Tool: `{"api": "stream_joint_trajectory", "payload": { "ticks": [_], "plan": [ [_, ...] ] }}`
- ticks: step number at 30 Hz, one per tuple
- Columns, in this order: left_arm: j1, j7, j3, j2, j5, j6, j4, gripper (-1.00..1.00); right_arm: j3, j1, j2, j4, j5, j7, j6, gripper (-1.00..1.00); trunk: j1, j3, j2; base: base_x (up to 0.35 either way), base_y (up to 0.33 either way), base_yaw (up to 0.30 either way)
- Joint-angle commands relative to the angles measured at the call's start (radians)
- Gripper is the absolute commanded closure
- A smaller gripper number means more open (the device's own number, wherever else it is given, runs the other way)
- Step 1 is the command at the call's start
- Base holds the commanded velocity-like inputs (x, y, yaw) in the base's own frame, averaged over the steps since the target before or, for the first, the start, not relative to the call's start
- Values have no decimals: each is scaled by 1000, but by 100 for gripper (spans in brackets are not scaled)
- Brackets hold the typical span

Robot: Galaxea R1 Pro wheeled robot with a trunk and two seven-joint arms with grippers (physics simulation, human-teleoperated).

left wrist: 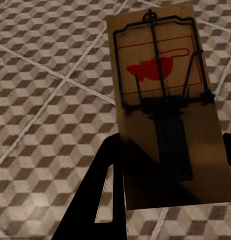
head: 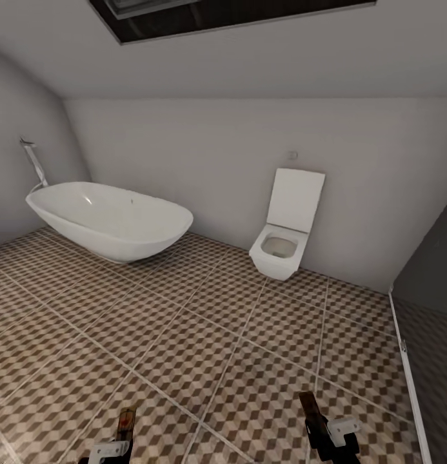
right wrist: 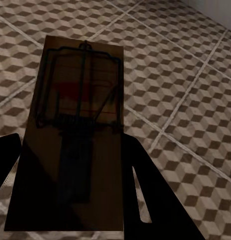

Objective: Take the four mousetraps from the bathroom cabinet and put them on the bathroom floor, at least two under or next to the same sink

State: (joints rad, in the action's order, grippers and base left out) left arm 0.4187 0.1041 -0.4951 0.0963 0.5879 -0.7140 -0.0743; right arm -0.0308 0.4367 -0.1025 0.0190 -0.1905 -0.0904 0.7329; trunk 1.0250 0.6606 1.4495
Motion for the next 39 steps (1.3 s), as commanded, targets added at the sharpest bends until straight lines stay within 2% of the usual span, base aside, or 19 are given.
{"api": "stream_joint_trajectory", "payload": {
  "ticks": [1, 25, 39],
  "plan": [
    [2, 10, -3, -1, 10, -4, -4, 100, -3, 0, 0, -1, -9, -9, 2, 100, 0, 0, 0, 0, 0, 229],
    [2, 10, -3, -1, 11, -4, -4, 100, -3, 0, 0, -1, -9, -9, 2, 100, 0, -27, 0, 11, 0, 229],
    [2, 11, -3, -1, 11, -4, -4, 100, -3, 0, 6, -1, -9, -9, 2, 100, 0, -42, 0, 304, -29, 225]
  ]
}}
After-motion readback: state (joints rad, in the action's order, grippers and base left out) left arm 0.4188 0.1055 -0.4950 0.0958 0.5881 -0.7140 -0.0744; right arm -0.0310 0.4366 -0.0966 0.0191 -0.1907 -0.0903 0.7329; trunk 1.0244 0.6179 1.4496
